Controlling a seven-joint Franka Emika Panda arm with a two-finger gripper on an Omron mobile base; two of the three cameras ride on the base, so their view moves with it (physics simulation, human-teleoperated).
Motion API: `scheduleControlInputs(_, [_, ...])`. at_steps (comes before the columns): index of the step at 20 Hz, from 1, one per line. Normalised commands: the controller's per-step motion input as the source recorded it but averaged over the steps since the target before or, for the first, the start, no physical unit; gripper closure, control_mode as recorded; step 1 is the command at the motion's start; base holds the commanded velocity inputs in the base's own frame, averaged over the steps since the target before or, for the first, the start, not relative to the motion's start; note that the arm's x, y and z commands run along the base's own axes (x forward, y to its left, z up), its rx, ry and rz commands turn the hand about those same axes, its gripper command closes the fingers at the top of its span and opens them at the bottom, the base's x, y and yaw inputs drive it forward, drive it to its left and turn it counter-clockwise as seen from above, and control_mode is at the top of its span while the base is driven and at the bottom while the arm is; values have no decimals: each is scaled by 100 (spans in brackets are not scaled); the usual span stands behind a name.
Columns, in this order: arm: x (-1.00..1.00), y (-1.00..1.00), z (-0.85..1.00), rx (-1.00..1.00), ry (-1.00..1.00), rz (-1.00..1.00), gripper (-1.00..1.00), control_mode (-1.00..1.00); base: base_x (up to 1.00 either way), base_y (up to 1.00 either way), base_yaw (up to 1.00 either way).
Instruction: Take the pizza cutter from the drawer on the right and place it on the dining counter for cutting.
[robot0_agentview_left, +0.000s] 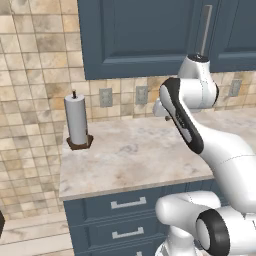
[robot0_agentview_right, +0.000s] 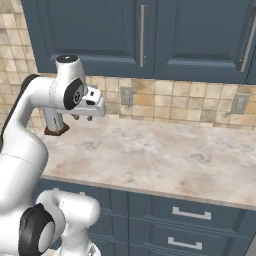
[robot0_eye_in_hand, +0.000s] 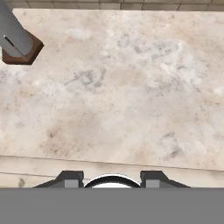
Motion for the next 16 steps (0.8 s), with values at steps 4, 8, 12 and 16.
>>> scheduleControlInputs(4, [-11,-33,0,2,0,-2,-100,-100,0,0,0])
scheduleControlInputs(8, [-31,-79,0,6,0,-14,-100,-100,0,0,0])
scheduleControlInputs(12, [-42,-93,-8,10,0,-22,-100,-100,0,0,0])
scheduleControlInputs(16, [-44,-82,-22,12,0,-35,-100,-100,0,0,0])
